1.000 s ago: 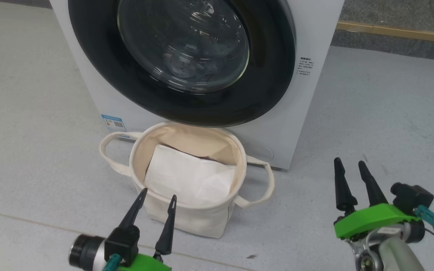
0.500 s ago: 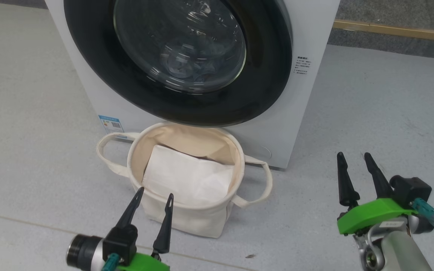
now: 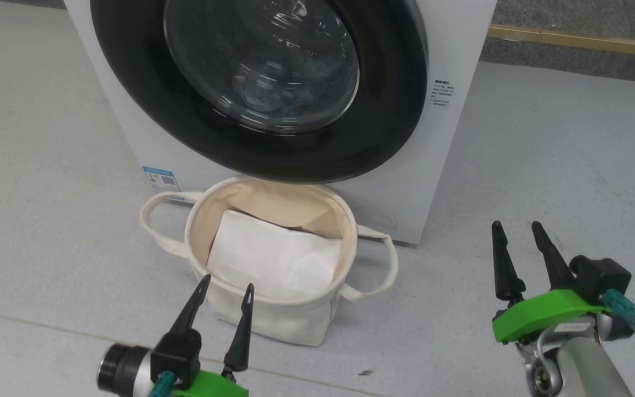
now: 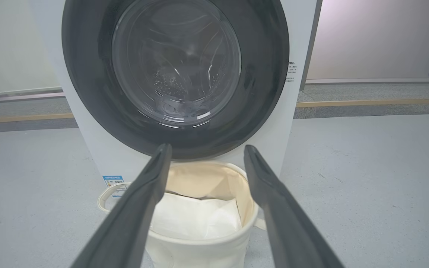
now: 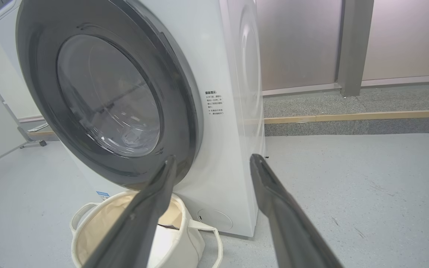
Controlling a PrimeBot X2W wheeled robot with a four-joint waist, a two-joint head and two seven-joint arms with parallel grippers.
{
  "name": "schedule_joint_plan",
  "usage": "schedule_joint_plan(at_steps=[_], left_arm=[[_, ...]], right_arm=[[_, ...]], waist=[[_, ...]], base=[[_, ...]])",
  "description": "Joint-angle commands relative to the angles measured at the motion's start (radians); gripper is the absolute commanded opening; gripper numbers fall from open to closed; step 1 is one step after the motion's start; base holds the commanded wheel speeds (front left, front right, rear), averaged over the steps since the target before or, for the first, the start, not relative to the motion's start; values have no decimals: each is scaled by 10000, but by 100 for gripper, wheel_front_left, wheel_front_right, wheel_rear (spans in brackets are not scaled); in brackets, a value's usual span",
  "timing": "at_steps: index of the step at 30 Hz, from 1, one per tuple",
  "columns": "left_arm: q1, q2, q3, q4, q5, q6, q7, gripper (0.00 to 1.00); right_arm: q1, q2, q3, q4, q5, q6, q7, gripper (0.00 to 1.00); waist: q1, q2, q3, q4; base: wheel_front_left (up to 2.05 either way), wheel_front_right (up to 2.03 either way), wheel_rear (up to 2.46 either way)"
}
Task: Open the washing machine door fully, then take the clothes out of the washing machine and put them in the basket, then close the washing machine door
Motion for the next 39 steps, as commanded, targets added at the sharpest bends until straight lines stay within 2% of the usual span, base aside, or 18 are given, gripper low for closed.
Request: schedule_joint_plan(at_steps=[1,39], left_arm=[[-427,57,360,-318,49,79,-120,100],[-553,89,146,-226,221,216,-120,100]], right_arm=[[-363,-64,226,-366,-40,0,-125,100],[-402,-64,266,-708,-67,0,-126,100]], waist=[[0,0,10,7],[0,0,243,111]], base=[[0,0,0],[0,0,0]])
